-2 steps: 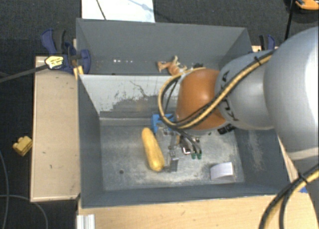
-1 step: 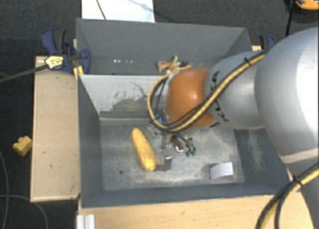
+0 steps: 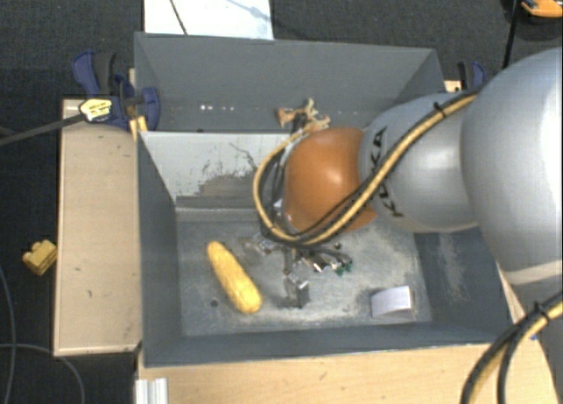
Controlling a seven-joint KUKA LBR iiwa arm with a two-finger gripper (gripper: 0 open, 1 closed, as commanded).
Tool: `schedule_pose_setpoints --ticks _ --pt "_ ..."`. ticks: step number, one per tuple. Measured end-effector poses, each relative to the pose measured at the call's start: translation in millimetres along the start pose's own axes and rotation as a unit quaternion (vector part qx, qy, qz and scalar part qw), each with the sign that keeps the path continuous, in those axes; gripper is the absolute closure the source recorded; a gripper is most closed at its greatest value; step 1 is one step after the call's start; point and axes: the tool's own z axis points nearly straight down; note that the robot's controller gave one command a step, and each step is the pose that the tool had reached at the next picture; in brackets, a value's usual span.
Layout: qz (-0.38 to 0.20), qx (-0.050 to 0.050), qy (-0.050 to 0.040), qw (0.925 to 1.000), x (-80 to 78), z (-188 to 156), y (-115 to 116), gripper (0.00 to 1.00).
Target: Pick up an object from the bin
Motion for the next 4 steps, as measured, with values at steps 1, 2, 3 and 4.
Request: schedule_pose_setpoints --ticks 1,2,3,4 --pt "-0.080 0.001 -0.0012 0.9968 -11.0 3 12 0.00" --pt "-0.004 -0.001 0.0012 1.0000 -38.9 -28 -4 0.00" --pt "-0.046 0.002 -0.0025 0.9989 -38.6 -43 28 0.00" --pt "-0.087 0.000 -0.0009 0.9962 -33.9 -21 57 0.00"
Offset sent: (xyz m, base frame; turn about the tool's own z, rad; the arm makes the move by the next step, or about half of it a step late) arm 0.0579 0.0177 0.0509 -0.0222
